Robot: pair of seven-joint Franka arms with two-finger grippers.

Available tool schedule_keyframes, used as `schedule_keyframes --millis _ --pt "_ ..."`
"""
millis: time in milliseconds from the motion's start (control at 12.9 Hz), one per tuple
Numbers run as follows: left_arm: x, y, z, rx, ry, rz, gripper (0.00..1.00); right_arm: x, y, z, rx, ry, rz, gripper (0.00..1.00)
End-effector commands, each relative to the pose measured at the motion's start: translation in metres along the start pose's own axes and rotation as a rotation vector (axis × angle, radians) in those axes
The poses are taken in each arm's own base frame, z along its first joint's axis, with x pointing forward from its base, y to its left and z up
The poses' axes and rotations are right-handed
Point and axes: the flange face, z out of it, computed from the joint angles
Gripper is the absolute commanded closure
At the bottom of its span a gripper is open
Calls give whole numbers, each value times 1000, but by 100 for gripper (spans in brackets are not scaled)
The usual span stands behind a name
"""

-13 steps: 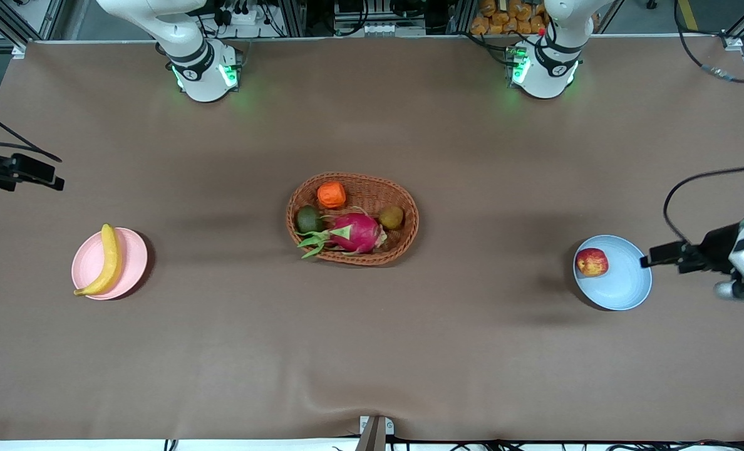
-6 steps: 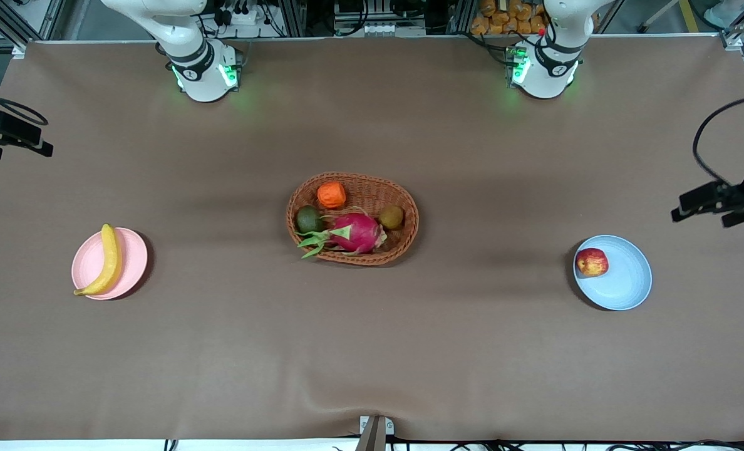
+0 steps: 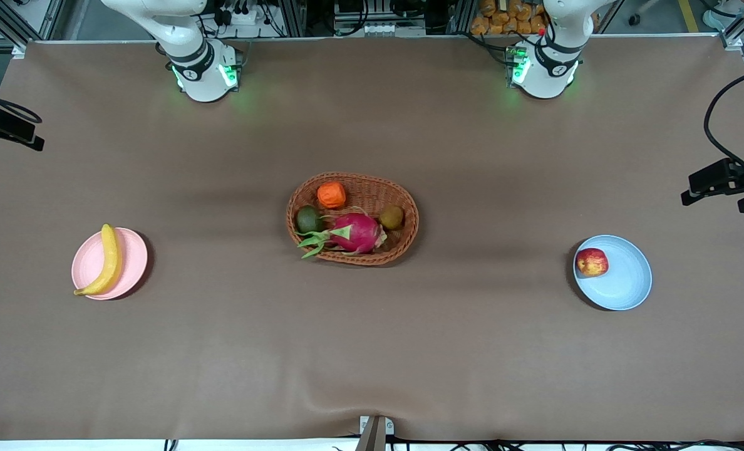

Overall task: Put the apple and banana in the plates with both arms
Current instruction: 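Open the left gripper over the blue plate and withdraw it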

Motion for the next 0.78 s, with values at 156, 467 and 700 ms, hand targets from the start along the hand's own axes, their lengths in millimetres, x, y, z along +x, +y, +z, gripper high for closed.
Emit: schedule_keyframes --millis 156,467,700 --pt "-21 45 -22 58 -44 -51 0 -5 1 -19 52 95 -14 0" --pt "-41 56 -36 80 -77 -92 0 -6 -3 -19 59 81 26 0" --pt "-65 58 -46 75 -105 -97 0 -6 1 -16 60 72 28 0"
